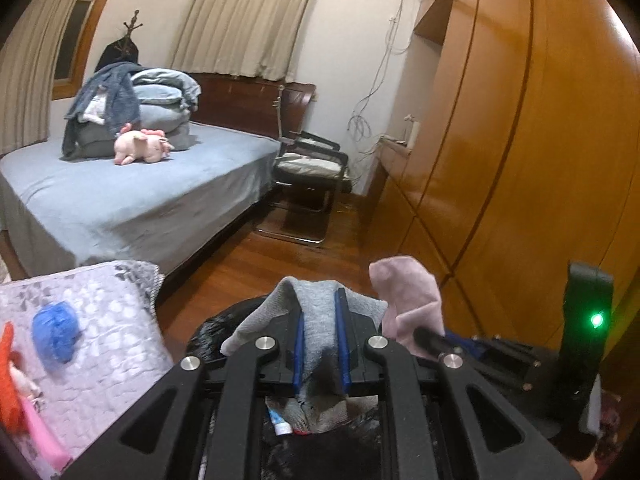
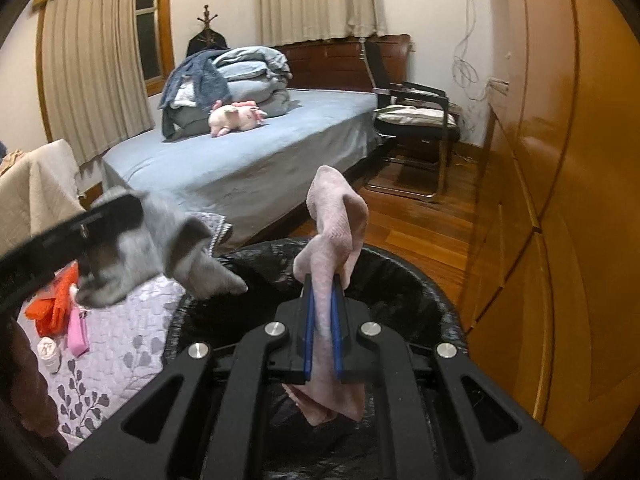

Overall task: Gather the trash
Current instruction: 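Open both tools to drop the socks into the bin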

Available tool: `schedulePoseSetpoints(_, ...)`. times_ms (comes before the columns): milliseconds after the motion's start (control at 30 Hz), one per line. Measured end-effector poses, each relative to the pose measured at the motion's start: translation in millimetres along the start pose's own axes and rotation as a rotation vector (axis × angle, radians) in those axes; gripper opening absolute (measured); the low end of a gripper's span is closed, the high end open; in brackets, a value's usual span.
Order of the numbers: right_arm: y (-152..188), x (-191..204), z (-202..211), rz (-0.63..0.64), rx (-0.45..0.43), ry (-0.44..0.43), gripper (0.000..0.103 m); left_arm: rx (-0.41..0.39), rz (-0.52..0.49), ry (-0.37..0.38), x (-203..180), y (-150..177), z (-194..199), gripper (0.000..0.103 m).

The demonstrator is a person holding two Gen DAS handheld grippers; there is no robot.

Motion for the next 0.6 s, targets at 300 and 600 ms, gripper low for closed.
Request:
schedulePoseSetpoints(300, 18.2, -13.5, -13.8, -0.019, 0.043, 0.035, 0.024, 0.156, 0.016, -0.045, 19.0, 44.1, -40.6, 0.044)
schedulePoseSetpoints(600, 18.9, -9.8, -12.6, -0.012, 0.014, 0.088, 0.091, 0.149, 0.054, -0.151, 68.0, 54.6, -17.3, 0.074)
Point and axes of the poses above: each gripper's, at about its wrist camera, not at the fingertips, and z roughly against the way its jaws point, x to its left, y to its underside, the point moved 7 cm from there along -z, roughly the way its jaws point, and after that the axes turned 3 degrees about z, right-handed, at the moved point
